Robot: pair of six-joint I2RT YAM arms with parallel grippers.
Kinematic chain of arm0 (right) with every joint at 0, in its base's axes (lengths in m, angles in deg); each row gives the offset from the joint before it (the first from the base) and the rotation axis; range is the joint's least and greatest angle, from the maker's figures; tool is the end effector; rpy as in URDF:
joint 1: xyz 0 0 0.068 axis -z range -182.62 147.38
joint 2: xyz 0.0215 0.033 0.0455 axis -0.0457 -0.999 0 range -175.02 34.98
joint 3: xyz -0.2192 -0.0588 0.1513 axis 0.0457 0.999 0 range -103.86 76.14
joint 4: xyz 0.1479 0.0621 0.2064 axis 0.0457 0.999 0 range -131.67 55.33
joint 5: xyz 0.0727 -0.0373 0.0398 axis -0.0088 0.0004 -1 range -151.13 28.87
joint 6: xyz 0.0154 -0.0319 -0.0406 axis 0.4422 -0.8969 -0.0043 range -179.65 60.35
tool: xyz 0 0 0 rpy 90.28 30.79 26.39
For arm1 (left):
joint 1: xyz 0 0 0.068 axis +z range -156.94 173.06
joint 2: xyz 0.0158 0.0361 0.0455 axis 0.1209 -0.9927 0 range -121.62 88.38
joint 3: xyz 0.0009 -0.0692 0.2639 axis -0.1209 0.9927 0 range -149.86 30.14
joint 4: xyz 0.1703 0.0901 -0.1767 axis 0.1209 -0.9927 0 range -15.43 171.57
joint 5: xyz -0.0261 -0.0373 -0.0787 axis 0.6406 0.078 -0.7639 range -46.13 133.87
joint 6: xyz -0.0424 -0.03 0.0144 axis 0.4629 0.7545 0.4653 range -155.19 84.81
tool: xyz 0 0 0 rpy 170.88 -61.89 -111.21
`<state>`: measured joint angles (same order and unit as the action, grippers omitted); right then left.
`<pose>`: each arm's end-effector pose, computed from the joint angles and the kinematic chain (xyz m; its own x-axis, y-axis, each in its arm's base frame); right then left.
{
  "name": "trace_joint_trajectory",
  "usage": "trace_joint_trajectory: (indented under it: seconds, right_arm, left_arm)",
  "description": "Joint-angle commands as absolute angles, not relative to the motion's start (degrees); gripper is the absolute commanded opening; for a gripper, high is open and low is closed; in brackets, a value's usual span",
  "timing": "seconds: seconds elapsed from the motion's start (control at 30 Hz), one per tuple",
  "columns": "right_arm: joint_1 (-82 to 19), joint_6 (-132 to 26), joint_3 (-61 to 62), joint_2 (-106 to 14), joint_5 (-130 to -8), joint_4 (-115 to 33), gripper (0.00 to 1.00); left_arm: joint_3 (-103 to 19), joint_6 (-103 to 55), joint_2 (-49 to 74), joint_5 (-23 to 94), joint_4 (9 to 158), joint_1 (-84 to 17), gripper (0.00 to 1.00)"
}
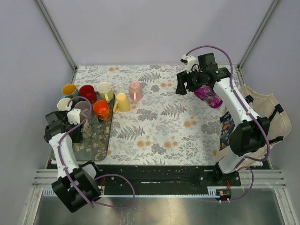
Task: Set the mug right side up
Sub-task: Move the cup to the tray, then turn over the cup at the center of the board.
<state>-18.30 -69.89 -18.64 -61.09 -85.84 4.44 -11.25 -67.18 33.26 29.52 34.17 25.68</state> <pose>0.3484 0.1133 0.3522 -0.6053 -0.3377 -0.7208 -0.6357 0.7501 0.1825 0.1509 0.0863 0.2352 -0.8489 0.0661 -0.5244 0.0333 0.9969 0.0717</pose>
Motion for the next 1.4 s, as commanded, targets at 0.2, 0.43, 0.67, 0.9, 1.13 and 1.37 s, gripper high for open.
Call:
trace_joint_trajectory:
  seconds: [0.2,0.43,0.67,0.9,1.13,1.37]
  right_arm:
    - [-21.59,-73.18,-25.45,-67.58,-89.26,1.84,0.80]
    - [-27.49,-74.16,-29.32,-74.70,-87.94,-7.55,0.81]
    - [-31.62,-61.42,-49.24,-90.34,-84.26,-9.59,0.82]
    - [-34.08,-55.95,-64.13,-102.65,-74.77,-10.64,0.81]
    - [-36.81,-54.73,-64.39,-106.35,-70.11,-12.75,0.78]
    - [-38.04,-53.49,-64.75,-107.58,-65.98,-16.27,0.76]
  left_arm:
    - [-21.43,-77.47,40.83,30.96,19.26,25.93,0.69]
    - [-36.12,-63.34,36.44,24.28,19.95,23.20,0.72]
    - [-38.77,-55.24,33.88,14.88,19.34,22.85,0.81]
    - [-37.10,-54.36,35.46,10.03,17.05,21.18,0.99]
    - [-37.45,-53.73,34.59,10.13,12.49,19.87,0.99]
    - [-37.01,-53.57,36.26,9.32,12.22,18.99,0.99]
